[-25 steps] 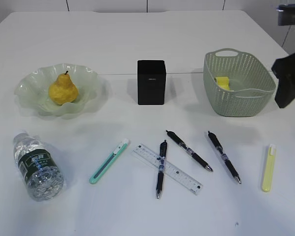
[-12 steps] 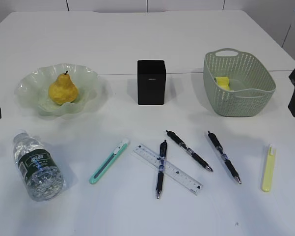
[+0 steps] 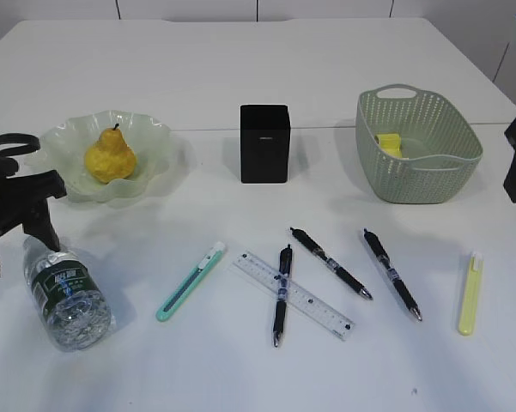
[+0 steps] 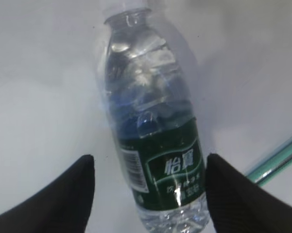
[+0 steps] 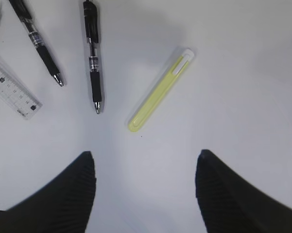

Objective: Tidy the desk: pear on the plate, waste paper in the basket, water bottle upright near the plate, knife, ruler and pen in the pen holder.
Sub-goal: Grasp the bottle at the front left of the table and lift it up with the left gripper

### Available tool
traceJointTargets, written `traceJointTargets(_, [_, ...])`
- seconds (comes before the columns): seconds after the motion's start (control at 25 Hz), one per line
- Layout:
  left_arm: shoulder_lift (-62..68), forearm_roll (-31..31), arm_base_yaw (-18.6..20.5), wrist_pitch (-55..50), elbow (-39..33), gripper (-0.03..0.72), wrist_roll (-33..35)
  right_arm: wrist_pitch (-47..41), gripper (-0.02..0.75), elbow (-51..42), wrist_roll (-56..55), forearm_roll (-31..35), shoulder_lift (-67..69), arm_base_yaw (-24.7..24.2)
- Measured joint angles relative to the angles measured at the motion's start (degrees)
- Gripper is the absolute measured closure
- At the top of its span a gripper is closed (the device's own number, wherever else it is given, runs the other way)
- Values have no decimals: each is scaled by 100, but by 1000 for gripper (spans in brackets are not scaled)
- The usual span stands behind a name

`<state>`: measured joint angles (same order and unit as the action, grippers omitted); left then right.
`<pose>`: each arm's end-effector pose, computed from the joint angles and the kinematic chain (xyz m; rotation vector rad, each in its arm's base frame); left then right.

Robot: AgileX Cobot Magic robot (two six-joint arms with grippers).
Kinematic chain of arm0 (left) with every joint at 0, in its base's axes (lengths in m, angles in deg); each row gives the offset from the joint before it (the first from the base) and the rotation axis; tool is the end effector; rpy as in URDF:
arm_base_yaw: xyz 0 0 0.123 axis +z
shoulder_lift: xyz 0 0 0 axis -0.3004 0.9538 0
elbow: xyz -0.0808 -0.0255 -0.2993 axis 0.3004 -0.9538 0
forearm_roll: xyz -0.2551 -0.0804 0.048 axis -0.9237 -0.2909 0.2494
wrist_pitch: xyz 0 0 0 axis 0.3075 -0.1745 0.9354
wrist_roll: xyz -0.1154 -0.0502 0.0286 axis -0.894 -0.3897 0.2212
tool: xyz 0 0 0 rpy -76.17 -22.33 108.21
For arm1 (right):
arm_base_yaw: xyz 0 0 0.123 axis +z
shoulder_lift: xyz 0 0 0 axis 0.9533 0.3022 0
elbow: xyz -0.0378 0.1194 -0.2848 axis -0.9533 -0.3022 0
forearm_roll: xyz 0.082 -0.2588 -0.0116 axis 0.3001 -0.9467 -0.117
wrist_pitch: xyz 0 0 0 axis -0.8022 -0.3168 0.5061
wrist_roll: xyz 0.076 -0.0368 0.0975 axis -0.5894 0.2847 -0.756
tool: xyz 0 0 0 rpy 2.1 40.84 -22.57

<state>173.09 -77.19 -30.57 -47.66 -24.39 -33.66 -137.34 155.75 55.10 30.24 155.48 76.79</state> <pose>0.3163 -0.0770 0.1805 -0.7109 2.7991 -0.2261 0.3003 0.0221 0.2993 -0.1631 2.8709 -0.0018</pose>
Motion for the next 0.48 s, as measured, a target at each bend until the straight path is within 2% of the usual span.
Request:
traceJointTargets(0.16, [227,-13,0,303,0,102,-287,23,255,0,0,0,0,0])
traceJointTargets(0.48, [669,-13,0,728,0,95,-856,132,255,0,0,0,0,0])
